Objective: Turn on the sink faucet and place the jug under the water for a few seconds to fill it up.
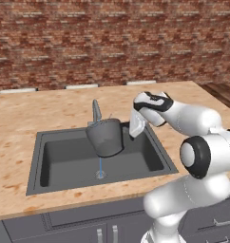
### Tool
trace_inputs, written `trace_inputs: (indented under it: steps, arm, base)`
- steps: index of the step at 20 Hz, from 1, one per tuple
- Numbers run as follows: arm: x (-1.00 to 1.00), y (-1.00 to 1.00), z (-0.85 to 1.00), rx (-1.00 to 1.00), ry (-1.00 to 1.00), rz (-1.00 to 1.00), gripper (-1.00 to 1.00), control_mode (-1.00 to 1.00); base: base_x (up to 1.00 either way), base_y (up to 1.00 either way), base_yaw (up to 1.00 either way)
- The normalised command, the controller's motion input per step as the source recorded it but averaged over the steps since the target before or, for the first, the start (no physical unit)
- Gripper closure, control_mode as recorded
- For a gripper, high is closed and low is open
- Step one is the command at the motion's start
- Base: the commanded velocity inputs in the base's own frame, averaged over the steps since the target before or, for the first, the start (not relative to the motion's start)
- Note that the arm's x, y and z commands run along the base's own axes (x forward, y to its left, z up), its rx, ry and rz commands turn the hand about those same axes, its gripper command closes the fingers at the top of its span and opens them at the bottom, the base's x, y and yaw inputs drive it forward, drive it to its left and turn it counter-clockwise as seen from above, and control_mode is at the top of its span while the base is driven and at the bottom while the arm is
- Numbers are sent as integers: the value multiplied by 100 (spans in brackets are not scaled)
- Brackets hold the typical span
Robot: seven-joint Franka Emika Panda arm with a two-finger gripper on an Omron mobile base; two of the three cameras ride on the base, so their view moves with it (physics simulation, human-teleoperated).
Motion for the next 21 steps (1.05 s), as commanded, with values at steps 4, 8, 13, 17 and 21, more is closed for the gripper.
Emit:
trace_inputs:
  steps: [4,8,13,17,21]
  arm:
    - [33,4,-11,0,0,0,100,-100]
    - [26,12,-13,0,0,0,100,-100]
    - [23,20,-16,0,0,0,100,-100]
    - [7,22,-9,0,0,0,100,-100]
    - [0,12,-3,0,0,0,100,-100]
  base:
    - [0,0,0]
    - [0,0,0]
    - [0,0,0]
    - [0,0,0]
    - [0,0,0]
